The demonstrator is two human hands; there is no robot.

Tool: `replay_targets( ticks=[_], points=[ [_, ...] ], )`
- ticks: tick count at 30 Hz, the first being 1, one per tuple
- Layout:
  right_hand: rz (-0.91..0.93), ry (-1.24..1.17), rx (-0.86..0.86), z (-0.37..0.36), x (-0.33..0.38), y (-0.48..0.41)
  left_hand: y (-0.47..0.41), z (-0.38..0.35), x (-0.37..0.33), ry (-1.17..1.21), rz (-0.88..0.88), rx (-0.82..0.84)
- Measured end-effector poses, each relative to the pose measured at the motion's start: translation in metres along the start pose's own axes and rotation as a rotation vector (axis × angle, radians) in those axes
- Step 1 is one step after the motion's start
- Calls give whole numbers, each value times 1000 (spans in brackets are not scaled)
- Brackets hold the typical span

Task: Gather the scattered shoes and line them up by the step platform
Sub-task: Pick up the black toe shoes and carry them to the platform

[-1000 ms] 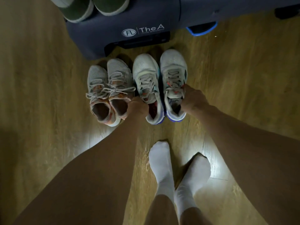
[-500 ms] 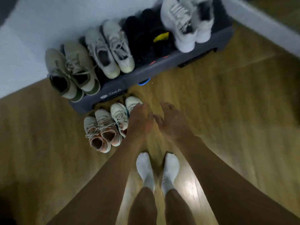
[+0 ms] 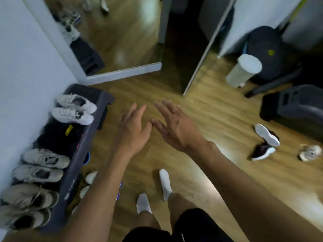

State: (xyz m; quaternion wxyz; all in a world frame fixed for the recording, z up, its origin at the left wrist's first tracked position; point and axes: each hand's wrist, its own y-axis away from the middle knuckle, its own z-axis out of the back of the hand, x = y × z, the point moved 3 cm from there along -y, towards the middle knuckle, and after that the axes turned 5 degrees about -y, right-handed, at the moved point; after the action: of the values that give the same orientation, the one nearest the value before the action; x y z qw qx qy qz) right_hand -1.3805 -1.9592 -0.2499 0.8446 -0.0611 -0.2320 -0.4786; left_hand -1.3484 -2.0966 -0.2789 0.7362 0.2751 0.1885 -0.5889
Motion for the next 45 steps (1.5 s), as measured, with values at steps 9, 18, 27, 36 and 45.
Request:
replay_targets(
  ticks=[9,18,27,36,45],
  points=[
    [-427,14,-406,162,-114,177,27,-39,-264,-44,-521,135],
    [-660,-12,-552,234,-240,345,82,-166,-451,-99,-800,248],
    [-865,-111,-643,263,-353,473,127,-293,-583,-87,-934,391],
    [-1101,-206,-633,273,-492,546,129,-442,-713,-108,-1045,579],
    [-1278,-314,-691,312,-628,618,128,-571,-847,-123,-1070,718]
  ],
)
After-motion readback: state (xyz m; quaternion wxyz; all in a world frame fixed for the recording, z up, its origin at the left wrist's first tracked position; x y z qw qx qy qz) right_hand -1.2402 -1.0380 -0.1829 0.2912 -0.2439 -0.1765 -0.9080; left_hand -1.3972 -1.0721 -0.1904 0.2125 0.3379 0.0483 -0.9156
